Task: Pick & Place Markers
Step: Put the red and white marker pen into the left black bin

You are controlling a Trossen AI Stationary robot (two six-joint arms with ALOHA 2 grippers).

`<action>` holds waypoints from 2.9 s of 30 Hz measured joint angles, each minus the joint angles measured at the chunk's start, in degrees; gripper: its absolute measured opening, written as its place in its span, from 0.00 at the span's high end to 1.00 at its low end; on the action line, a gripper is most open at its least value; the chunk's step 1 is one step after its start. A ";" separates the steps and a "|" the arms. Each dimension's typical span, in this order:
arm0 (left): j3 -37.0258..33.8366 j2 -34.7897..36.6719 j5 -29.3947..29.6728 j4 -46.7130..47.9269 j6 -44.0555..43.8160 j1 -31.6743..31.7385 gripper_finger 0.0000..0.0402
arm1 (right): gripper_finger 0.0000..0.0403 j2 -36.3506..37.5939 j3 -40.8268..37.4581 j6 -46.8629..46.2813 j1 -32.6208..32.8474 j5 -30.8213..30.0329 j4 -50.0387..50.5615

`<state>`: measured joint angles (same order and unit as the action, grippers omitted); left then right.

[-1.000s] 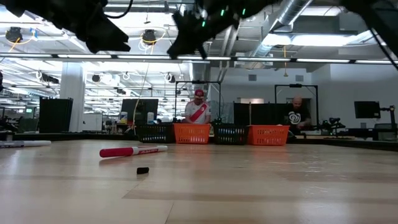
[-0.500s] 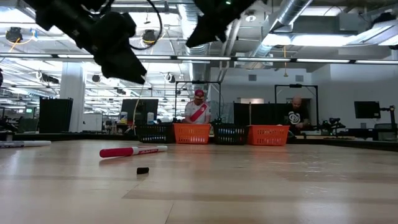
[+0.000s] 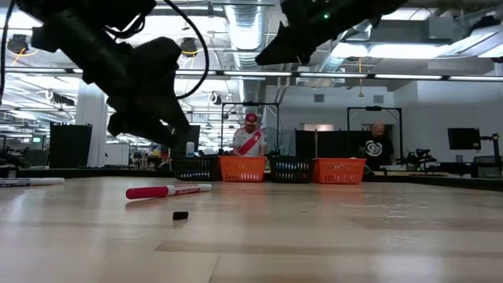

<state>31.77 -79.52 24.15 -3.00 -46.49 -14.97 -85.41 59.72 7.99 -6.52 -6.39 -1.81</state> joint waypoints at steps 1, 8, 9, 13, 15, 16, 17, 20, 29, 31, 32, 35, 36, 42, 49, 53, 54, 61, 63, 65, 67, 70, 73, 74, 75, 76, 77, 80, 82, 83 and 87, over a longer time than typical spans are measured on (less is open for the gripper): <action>0.02 -0.93 0.90 -0.35 -1.31 -0.33 0.42 | 0.89 0.00 -0.13 0.02 0.25 -0.03 -0.01; -0.02 -9.06 2.54 -5.10 -5.24 -1.69 0.42 | 0.89 -0.06 -0.17 0.01 1.69 -0.03 -2.11; 0.00 -10.11 2.50 -6.45 -5.23 -1.69 0.42 | 0.89 -0.06 -0.17 0.02 1.77 -0.03 -2.34; 0.30 -11.71 2.23 -8.17 -4.76 -1.69 0.42 | 0.89 -0.08 -0.17 0.00 1.62 -0.03 -2.56; 0.57 -11.68 1.53 -8.08 -3.61 -1.69 0.42 | 0.89 -0.09 -0.17 0.00 1.55 -0.05 -2.70; 0.85 -11.68 1.09 -8.28 -3.40 -1.69 0.42 | 0.89 -0.09 -0.17 0.00 1.55 -0.05 -2.75; 0.99 -11.65 0.92 -8.57 -3.11 -1.69 0.42 | 0.89 -0.09 -0.17 0.00 1.55 -0.05 -2.83; 1.07 -11.81 0.60 -8.42 -1.87 -1.69 0.42 | 0.89 -0.09 -0.17 -0.10 1.55 -0.07 -2.95; 1.15 -12.90 -1.70 -8.46 -1.32 -1.19 0.42 | 0.89 -0.10 -0.17 -1.14 1.64 -0.07 -2.93; 1.15 -12.88 -1.91 -8.66 -1.34 -1.19 0.42 | 0.89 -0.11 -0.17 -1.81 1.64 -0.07 -2.95; 1.15 -12.88 -1.97 -8.64 -1.46 -1.21 0.42 | 0.89 -0.11 -0.17 -1.97 1.64 -0.07 -2.94; 1.15 -13.07 -3.05 -8.74 -3.41 -1.64 0.42 | 0.89 -0.11 -0.17 -1.97 1.74 -0.07 -2.73; 1.15 -13.22 -3.42 -8.66 -3.87 -1.94 0.42 | 0.89 -0.11 -0.17 -1.97 1.90 -0.11 -2.49; 2.04 -15.26 -3.73 -8.87 -4.98 -3.16 0.42 | 0.89 -0.15 -0.17 -2.01 2.42 -0.12 -1.05; 3.23 -18.41 -3.14 -9.91 -4.88 -2.98 0.42 | 0.89 -0.15 -0.17 -4.01 2.42 -0.11 -0.23; 3.23 -18.91 -2.99 -9.57 -5.92 -3.07 0.42 | 0.89 -0.15 -0.17 -4.56 2.42 -0.11 -0.30; 3.24 -18.91 -3.01 -9.41 -6.18 -3.07 0.42 | 0.89 -0.15 -0.17 -4.56 2.42 -0.09 -0.30; 3.25 -19.02 -3.38 -7.68 -6.32 -3.05 0.42 | 0.89 -0.15 -0.17 -4.53 2.38 -0.07 -0.35; 3.30 -19.02 -3.43 -6.93 -6.31 -3.04 0.42 | 0.89 -0.15 -0.17 -4.52 2.27 -0.07 -0.37; 3.37 -19.02 -3.47 -6.29 -6.33 -2.92 0.42 | 0.89 -0.15 -0.17 -4.50 2.27 -0.07 -0.37; 3.38 -19.02 -3.42 -5.85 -6.29 -2.78 0.42 | 0.89 -0.15 -0.17 -3.97 2.27 -0.05 -0.37; 3.43 -18.98 -3.49 -4.77 -6.31 -2.05 0.43 | 0.89 -0.15 -0.17 -2.32 2.27 0.01 -0.37; 3.49 -18.89 -3.98 -3.66 -6.35 -1.15 0.46 | 0.89 -0.15 -0.17 -1.97 2.27 0.02 -0.37; 3.49 -18.89 -4.05 -3.31 -6.22 -0.93 0.47 | 0.89 -0.15 -0.17 -1.95 2.27 0.02 -0.37; 3.49 -18.87 -3.90 -2.94 -5.75 -0.82 0.49 | 0.89 -0.15 -0.17 -1.95 2.27 0.04 -0.37; 3.49 -18.87 -3.65 -2.76 -4.97 -0.78 0.50 | 0.89 -0.15 -0.17 -1.95 2.27 0.04 -0.37; 3.49 -18.87 -3.45 -2.47 -4.12 -0.78 0.52 | 0.89 -0.15 -0.17 -1.95 2.27 0.04 -0.37; 3.49 -18.86 -2.96 -1.49 -1.57 -0.70 0.56 | 0.89 -0.15 -0.17 -1.96 2.27 0.04 -0.37; 3.52 -18.79 -2.51 -0.19 -0.76 -0.47 0.59 | 0.89 -0.15 -0.17 -1.95 2.27 0.06 -0.37; 3.56 -18.73 -2.46 0.40 -0.69 -0.22 0.60 | 0.89 -0.15 -0.17 -1.95 2.27 0.06 -0.37; 3.56 -18.33 -2.25 1.38 -0.69 0.38 0.65 | 0.89 -0.15 -0.17 -1.95 2.27 0.11 -0.37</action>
<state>35.33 -97.85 21.90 -1.62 -47.18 -14.60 -85.56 59.55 6.04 -4.25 -6.28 -2.17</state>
